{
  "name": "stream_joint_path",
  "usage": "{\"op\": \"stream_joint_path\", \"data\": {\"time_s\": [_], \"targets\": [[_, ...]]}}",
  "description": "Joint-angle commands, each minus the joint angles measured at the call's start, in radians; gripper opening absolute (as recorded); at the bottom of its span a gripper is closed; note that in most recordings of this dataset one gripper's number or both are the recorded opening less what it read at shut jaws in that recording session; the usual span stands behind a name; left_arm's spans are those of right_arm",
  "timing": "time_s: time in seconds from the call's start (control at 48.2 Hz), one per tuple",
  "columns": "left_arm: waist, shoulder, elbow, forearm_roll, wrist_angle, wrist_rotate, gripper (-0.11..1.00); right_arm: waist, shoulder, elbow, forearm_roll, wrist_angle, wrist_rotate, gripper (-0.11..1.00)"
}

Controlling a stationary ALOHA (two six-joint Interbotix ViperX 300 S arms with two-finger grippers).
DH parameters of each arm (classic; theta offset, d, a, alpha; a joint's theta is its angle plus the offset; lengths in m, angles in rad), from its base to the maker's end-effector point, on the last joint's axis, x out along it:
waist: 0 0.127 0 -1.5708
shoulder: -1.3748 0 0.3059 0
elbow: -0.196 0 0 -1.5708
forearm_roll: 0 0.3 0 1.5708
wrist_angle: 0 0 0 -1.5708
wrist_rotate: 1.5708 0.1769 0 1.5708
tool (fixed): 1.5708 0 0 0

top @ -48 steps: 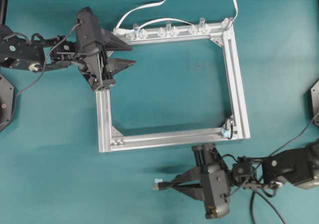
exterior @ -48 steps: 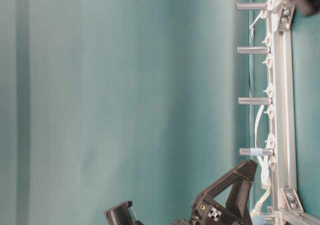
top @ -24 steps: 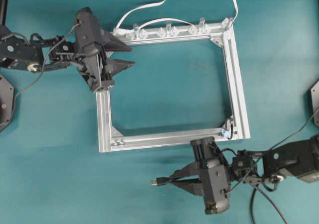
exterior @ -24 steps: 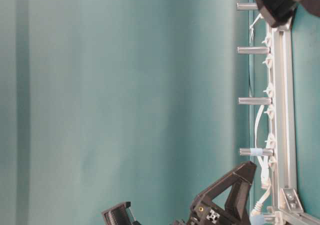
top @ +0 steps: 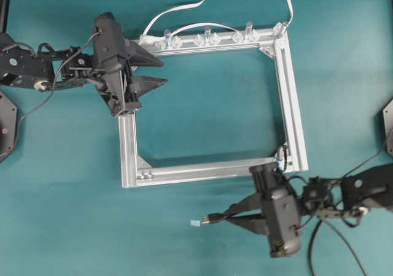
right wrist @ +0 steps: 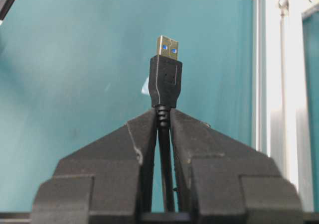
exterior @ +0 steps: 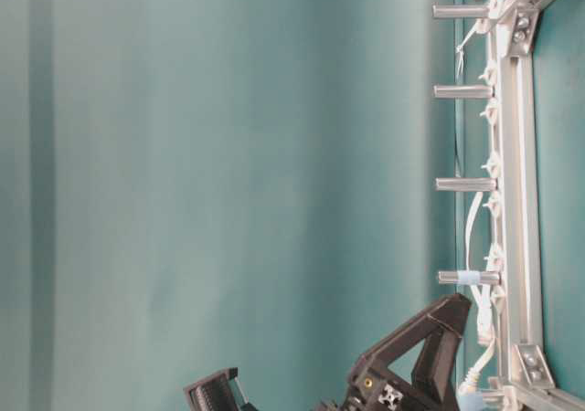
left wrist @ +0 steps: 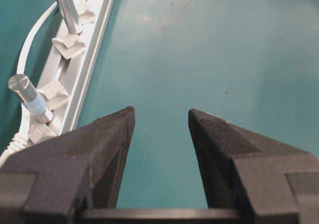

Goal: Insert the wire through the string loop located on the right side.
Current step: 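Carry the USB plug right and up toward the zip-tie loop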

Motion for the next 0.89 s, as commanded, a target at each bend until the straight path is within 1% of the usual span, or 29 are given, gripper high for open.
{"op": "stream_joint_path", "data": {"time_s": [0.0,0.228,0.353,0.498,0.539,0.705,0.871], "targets": [[-0.005,-0.020,-0.020,-0.002,0.003,-0.002,0.50,0.020,-0.063,0.023,-0.002,-0.005,0.002,0.12],[-0.005,-0.020,-0.025,-0.002,0.034,-0.002,0.50,0.072,-0.156,0.130,0.005,0.020,0.002,0.12],[-0.005,-0.020,-0.029,-0.002,0.043,-0.003,0.50,0.098,-0.202,0.179,0.038,0.037,0.003,0.12],[-0.005,-0.020,-0.032,-0.003,0.049,-0.003,0.50,0.117,-0.259,0.242,0.091,0.035,0.003,0.12],[-0.005,-0.020,-0.032,-0.003,0.051,-0.003,0.50,0.120,-0.273,0.258,0.097,0.035,0.002,0.12],[-0.005,-0.020,-0.032,-0.003,0.057,-0.003,0.50,0.124,-0.336,0.321,0.097,0.037,0.002,0.12],[-0.005,-0.020,-0.032,-0.003,0.058,-0.003,0.50,0.124,-0.428,0.403,0.098,0.044,0.002,0.12]]}}
